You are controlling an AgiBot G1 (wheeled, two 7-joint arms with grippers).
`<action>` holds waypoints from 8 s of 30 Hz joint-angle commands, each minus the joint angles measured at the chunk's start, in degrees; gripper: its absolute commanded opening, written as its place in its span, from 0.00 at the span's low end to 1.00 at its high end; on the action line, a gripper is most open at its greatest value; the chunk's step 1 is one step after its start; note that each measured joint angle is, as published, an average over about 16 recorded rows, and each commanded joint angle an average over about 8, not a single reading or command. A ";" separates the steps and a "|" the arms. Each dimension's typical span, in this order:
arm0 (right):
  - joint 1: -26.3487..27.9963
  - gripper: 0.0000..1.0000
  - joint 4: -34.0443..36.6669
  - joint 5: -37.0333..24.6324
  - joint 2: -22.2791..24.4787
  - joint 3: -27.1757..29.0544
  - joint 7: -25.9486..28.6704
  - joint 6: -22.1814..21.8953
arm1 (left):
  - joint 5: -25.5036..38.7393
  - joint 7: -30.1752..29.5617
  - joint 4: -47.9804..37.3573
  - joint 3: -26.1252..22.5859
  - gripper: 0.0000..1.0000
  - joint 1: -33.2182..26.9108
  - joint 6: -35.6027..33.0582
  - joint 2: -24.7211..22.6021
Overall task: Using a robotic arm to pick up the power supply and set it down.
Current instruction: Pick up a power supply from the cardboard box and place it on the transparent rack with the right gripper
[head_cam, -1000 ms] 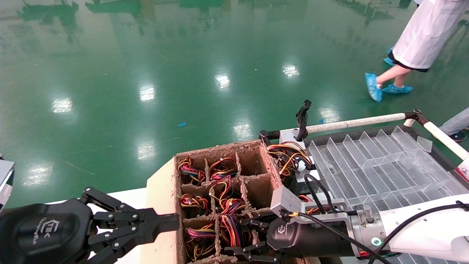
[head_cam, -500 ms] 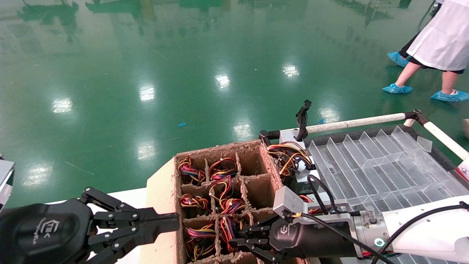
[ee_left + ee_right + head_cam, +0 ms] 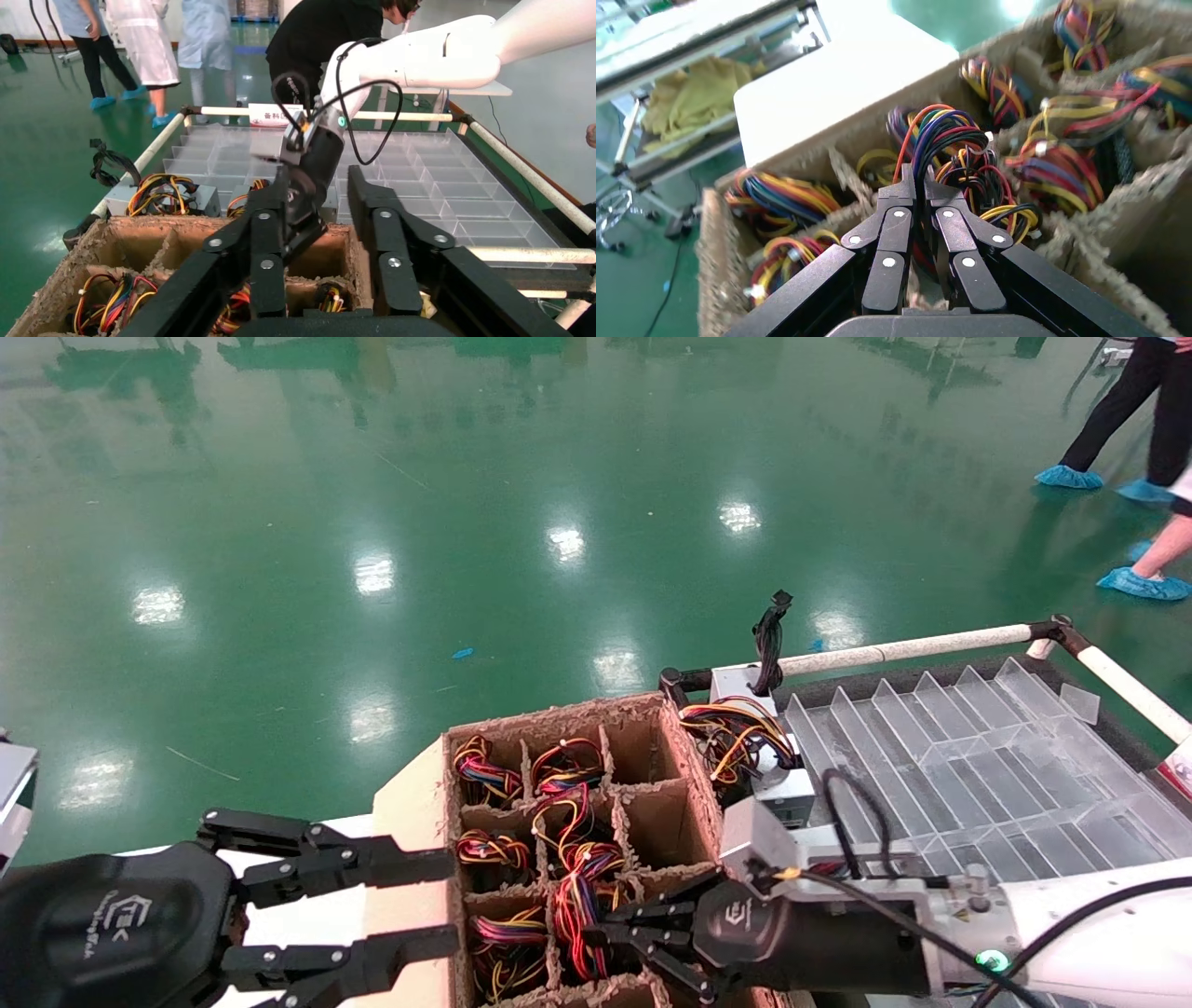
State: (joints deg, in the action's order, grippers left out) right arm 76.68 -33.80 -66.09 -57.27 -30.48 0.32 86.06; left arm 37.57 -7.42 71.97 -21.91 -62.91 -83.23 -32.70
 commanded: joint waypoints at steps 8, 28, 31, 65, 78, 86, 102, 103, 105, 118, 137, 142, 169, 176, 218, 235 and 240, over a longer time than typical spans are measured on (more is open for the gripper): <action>0.44 0.00 -4.57 5.83 3.13 3.59 1.29 1.97 | 0.00 0.00 0.00 0.00 1.00 0.00 0.00 0.00; 22.08 0.00 -5.54 11.08 11.44 6.46 6.25 4.33 | -0.01 0.00 0.00 -0.01 1.00 0.00 0.00 0.00; 26.81 0.00 -1.49 8.84 12.09 5.07 5.29 3.80 | -0.01 0.00 0.00 -0.01 1.00 0.00 0.00 0.00; 49.19 0.00 26.46 -25.18 4.38 -12.94 -15.80 -13.67 | -0.01 0.01 0.00 -0.02 1.00 -0.01 0.01 0.01; 47.27 0.00 31.32 -25.76 -1.66 -13.27 -18.48 -19.88 | -0.01 0.01 0.00 -0.02 1.00 -0.01 0.01 0.01; 45.68 0.00 32.72 -25.32 -4.90 -12.97 -18.67 -22.08 | -0.02 0.01 0.00 -0.02 1.00 -0.01 0.01 0.01; 42.35 0.00 34.44 -23.99 -6.58 -12.04 -17.59 -23.89 | -0.02 0.01 0.00 -0.03 1.00 -0.01 0.01 0.01; 42.12 0.00 34.46 -23.83 -6.44 -11.93 -17.60 -23.84 | -0.02 0.01 0.00 -0.03 1.00 -0.01 0.01 0.01; 41.73 0.00 34.44 -23.54 -6.14 -11.73 -17.65 -23.74 | -0.02 0.01 0.00 -0.03 1.00 -0.01 0.01 0.01; 40.65 0.00 33.30 -20.68 -4.74 -9.73 -19.59 -22.99 | -0.02 0.02 0.00 -0.03 1.00 -0.01 0.01 0.01; 36.66 0.00 34.24 -16.85 -2.38 -7.07 -21.53 -23.06 | -0.03 0.02 0.00 -0.04 1.00 -0.01 0.01 0.01; 35.74 0.00 34.51 -15.60 -0.79 -6.19 -21.59 -22.02 | -0.03 0.02 0.00 -0.04 1.00 -0.01 0.01 0.01; 32.90 0.00 34.27 -12.15 7.71 -3.77 -23.59 -14.11 | -0.03 0.02 0.00 -0.05 1.00 -0.01 0.02 0.02; 32.23 0.00 34.14 -11.99 8.78 -3.66 -24.00 -12.24 | -0.03 0.02 0.00 -0.05 1.00 -0.01 0.02 0.02; 30.82 0.00 34.10 -11.38 10.75 -3.23 -23.70 -15.54 | -0.04 0.03 0.00 -0.06 1.00 -0.02 0.02 0.02; 31.11 0.00 33.42 -12.24 4.93 -3.83 -23.17 -21.53 | -0.04 0.03 0.00 -0.07 1.00 -0.02 0.02 0.02; 31.21 0.00 33.41 -12.35 2.69 -3.90 -23.09 -24.63 | -0.04 0.03 0.00 -0.07 1.00 -0.02 0.02 0.02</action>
State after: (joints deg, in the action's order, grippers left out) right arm 107.87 -0.38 -78.44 -54.45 -34.38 -22.80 61.79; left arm 37.52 -7.39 71.97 -21.98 -62.93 -83.21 -32.68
